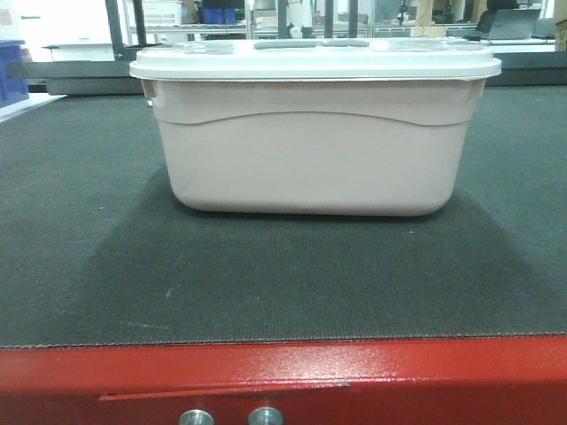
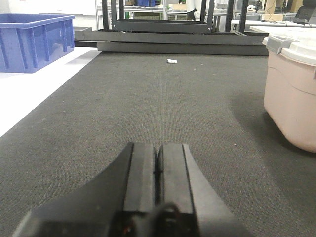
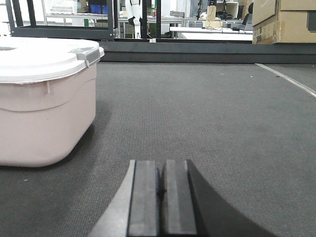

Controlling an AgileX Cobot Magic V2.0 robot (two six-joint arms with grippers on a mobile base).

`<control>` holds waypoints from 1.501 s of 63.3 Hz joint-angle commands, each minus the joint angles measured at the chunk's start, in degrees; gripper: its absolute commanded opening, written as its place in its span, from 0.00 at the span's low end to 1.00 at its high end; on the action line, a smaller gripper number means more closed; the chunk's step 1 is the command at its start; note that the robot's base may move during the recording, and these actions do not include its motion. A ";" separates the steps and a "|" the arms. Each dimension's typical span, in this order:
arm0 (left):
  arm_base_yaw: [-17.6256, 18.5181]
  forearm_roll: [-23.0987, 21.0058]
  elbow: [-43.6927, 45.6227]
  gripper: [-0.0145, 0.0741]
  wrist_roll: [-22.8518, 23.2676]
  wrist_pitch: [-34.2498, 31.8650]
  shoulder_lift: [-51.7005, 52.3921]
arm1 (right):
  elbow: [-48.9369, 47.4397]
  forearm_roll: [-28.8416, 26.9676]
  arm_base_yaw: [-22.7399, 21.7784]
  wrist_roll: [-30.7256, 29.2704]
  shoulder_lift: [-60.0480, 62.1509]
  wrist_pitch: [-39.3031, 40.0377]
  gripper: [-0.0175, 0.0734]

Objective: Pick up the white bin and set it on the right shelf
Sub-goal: 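Move both grippers toward the short ends of the pink bin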

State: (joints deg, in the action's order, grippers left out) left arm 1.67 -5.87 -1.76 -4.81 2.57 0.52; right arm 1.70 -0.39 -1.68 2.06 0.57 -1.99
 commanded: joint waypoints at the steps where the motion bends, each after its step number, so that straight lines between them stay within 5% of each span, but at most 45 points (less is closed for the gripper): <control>1: 0.05 -0.07 -1.13 0.03 0.16 -5.13 0.80 | -0.27 0.39 0.02 -0.45 0.49 4.66 0.27; 40: 0.05 -0.07 -1.13 0.03 0.16 -5.18 0.80 | -0.33 0.39 -0.04 -0.45 0.49 7.73 0.27; 51: 0.05 -6.20 -1.13 0.03 0.16 -5.70 0.80 | -0.33 0.39 -0.04 -0.45 0.49 8.99 0.27; 64: 0.05 -7.14 -1.13 0.03 0.16 -6.11 0.80 | -0.33 0.39 -0.04 -0.45 0.49 10.91 0.27; 74: 0.05 -9.95 0.99 0.03 0.16 -14.51 0.45 | -6.87 -2.77 -0.04 0.13 0.45 10.69 0.27; 85: 0.05 -0.07 16.19 0.04 -0.04 -0.21 -5.60 | -21.65 -3.64 -0.04 0.13 -4.52 3.97 0.27; 95: 0.05 -2.95 30.78 0.06 -0.04 6.59 -17.04 | -34.32 -4.73 0.02 0.13 -16.03 -5.24 0.29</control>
State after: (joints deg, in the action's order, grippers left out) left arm 1.67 -7.36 20.70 -4.81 9.59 -10.30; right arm -26.64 -3.98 -1.68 2.41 -9.45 -7.00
